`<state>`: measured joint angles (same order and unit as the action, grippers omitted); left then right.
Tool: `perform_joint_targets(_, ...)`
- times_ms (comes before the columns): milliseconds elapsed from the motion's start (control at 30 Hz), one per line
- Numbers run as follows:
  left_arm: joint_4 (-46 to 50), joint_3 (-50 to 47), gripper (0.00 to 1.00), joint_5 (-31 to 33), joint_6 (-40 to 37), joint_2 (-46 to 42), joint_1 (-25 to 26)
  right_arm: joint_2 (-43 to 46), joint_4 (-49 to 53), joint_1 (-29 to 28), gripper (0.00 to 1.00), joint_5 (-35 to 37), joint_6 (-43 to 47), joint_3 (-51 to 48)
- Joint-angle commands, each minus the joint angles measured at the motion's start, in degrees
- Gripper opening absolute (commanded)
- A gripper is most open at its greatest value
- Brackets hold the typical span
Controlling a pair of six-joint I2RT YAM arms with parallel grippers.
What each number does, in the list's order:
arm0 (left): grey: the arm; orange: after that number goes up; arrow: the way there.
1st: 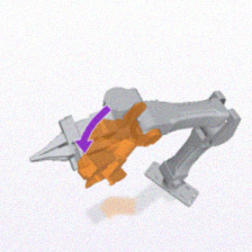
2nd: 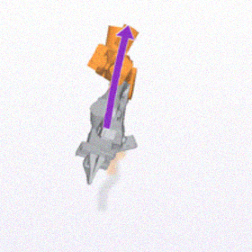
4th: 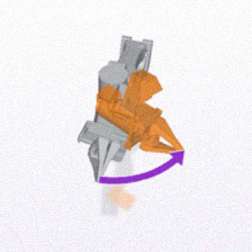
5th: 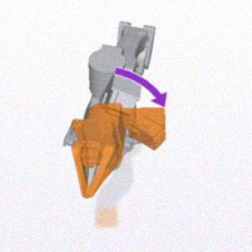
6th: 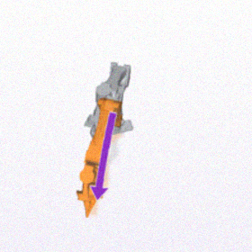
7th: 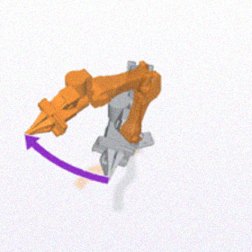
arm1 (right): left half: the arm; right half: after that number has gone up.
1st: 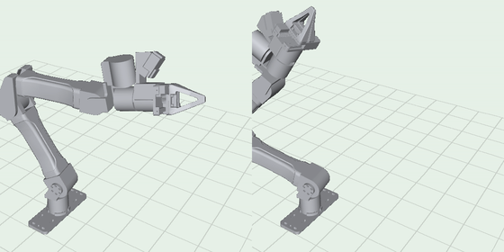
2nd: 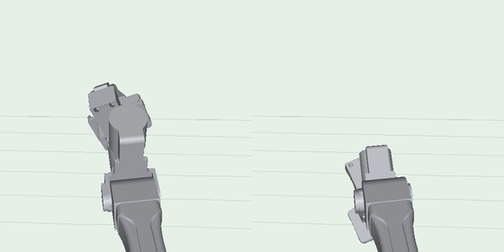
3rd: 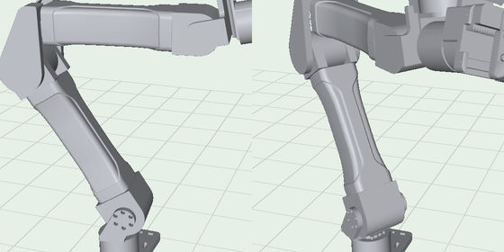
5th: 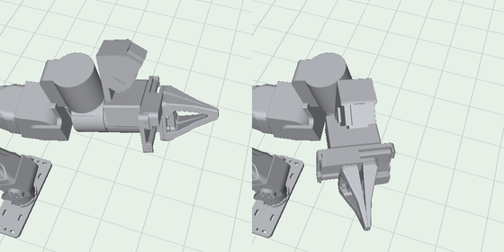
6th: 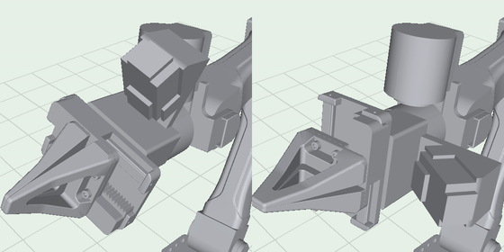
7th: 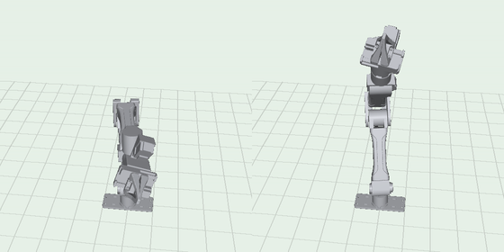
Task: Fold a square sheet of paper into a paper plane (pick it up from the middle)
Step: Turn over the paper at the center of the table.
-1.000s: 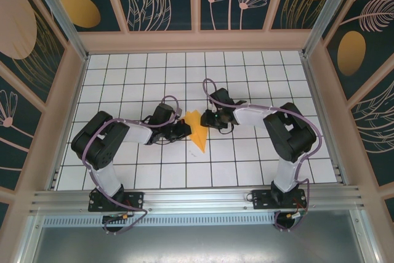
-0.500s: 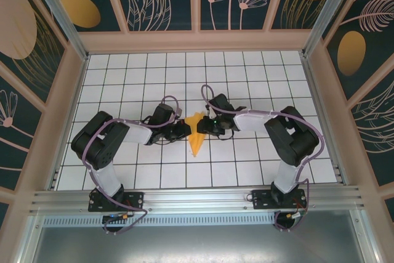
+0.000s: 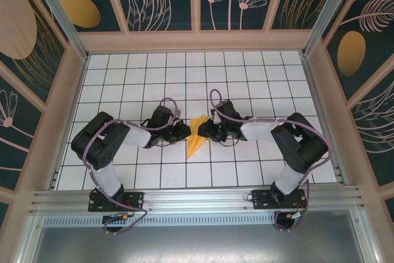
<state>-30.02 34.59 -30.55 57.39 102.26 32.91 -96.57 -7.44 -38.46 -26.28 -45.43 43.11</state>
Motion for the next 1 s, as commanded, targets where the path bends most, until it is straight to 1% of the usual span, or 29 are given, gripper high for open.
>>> perform_joint_targets(0, -1.06, -1.34, 0.0, -2.47, 2.24, 0.56, 0.3, 0.91, -4.59, 0.57, 0.38, -0.48, -2.79, 0.46)
perform_joint_targets(67, -1.18, -1.17, 0.0, -2.5, 2.4, 0.28, 0.31, 0.06, -5.46, 0.58, 0.38, -0.31, -3.36, 0.8)
perform_joint_targets(167, -1.09, -0.93, 0.0, -2.63, 2.49, 0.09, 0.26, -1.42, -2.95, 0.58, 0.37, 1.05, -2.31, 2.44)
perform_joint_targets(300, -1.1, -0.95, 0.0, -2.53, 2.42, -0.04, 0.24, -2.57, -4.2, 0.88, 0.36, -0.2, -1.84, 2.46)
perform_joint_targets(500, -1.27, -1.28, 0.0, -2.37, 2.57, -0.33, 0.24, -4.69, -4.86, 0.99, 0.29, -2.1, -0.88, 3.44)
perform_joint_targets(600, -1.27, -1.36, 0.0, -2.19, 2.71, -0.78, 0.25, -4.71, -4.88, 1.16, 0.22, -2.42, -0.16, 3.53)
perform_joint_targets(633, -1.38, -1.36, 0.01, -2.18, 2.65, -0.99, 0.21, -4.63, -4.35, 1.34, 0.21, -2.31, 0.23, 3.58)
perform_joint_targets(700, -0.93, -1.27, 0.03, -1.85, 2.47, -1.75, 0.24, -4.29, -3.5, 1.61, 0.12, -1.24, 0.51, 3.51)
perform_joint_targets(767, -0.79, -1.12, 0.04, -1.44, 2.29, -2.62, 0.24, -3.89, -3.94, 1.88, 0.1, -1.84, 0.99, 3.31)
perform_joint_targets(800, -0.51, -0.94, 0.06, -1.12, 2.29, -3.15, 0.21, -3.7, -3.26, 1.94, 0.08, -1.75, 1.48, 3.59)
perform_joint_targets(900, -0.36, -1.17, 0.13, 0.55, 2.88, -6.54, 0.22, -1.64, 2.11, 1.98, 0.02, 1.63, 3.86, 4.89)
perform_joint_targets(967, 1.24, -0.96, 0.17, 2.53, 2.38, -9.09, 0.22, 0.61, 6.91, 2.11, 0.01, 4.55, 6.57, 6.61)
